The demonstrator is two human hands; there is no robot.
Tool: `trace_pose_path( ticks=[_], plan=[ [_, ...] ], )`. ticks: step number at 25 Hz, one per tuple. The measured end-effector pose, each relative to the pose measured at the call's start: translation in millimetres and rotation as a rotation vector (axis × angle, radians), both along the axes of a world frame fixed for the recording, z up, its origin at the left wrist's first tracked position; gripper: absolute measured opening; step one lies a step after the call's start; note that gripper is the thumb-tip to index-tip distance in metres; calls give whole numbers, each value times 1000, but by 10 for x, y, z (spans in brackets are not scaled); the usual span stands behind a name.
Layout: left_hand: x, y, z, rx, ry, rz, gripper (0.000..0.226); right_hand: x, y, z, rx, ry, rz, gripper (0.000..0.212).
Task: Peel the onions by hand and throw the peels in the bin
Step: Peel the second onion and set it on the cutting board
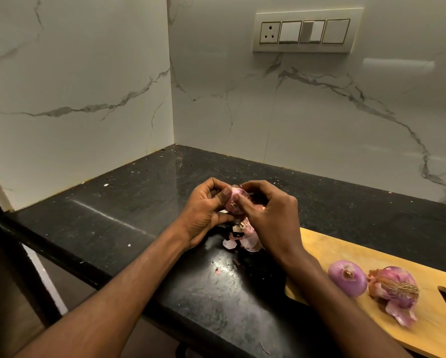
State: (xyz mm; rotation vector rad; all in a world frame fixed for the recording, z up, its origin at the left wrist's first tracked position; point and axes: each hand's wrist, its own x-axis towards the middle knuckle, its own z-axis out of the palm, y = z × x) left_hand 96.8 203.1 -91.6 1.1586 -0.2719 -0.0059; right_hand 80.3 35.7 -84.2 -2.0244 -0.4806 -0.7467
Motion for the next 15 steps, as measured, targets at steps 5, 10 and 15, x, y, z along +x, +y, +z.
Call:
trace_pose_path(
  ticks=[5,10,15],
  plan=[
    [0,10,5,-8,3,-16,30,-4,-10,17,82,44,79,26],
    [2,17,3,18,13,-14,33,-29,-68,31,40,-4,110,22],
    [33,34,-18,-22,33,-44,33,16,-78,17,29,-20,26,14]
  ],
)
